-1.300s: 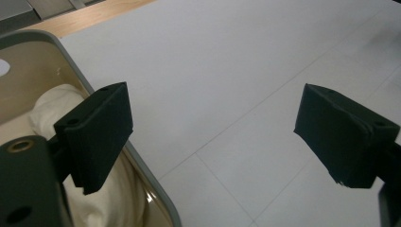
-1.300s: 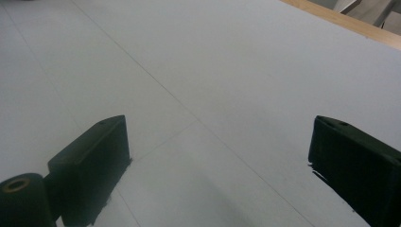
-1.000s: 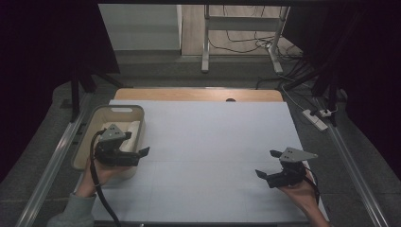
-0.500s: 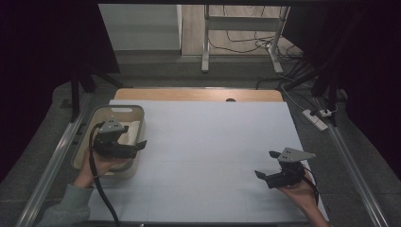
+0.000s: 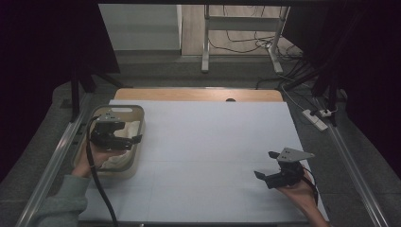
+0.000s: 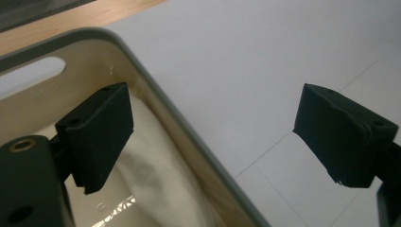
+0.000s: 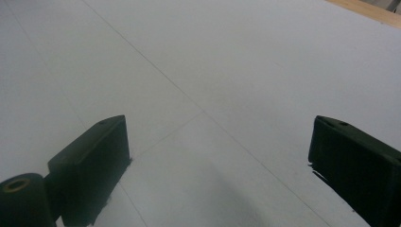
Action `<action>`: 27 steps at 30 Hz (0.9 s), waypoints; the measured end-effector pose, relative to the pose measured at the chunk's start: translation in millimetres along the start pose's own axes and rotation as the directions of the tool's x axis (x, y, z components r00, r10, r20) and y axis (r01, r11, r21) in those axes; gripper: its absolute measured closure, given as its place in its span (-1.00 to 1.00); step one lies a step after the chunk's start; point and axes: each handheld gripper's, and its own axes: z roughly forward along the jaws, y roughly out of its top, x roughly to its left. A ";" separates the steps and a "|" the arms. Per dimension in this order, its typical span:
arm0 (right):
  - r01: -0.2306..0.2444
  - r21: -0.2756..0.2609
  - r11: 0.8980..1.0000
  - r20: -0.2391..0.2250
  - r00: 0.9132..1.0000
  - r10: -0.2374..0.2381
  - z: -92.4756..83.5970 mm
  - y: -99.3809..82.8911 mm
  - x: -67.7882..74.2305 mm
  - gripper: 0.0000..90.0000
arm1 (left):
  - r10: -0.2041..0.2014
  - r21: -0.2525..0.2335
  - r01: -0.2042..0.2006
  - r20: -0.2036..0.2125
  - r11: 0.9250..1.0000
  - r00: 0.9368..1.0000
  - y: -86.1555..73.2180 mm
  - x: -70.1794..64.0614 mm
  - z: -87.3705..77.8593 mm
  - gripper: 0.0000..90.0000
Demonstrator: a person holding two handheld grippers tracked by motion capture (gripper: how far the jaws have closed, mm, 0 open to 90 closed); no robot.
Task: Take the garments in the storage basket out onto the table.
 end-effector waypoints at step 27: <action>-0.001 0.029 1.000 -0.003 1.000 0.001 4.3 -1.2 1.0 -0.87 | 0.009 0.154 -0.003 -0.038 0.988 0.999 -10.7 23.6 9.9 -0.71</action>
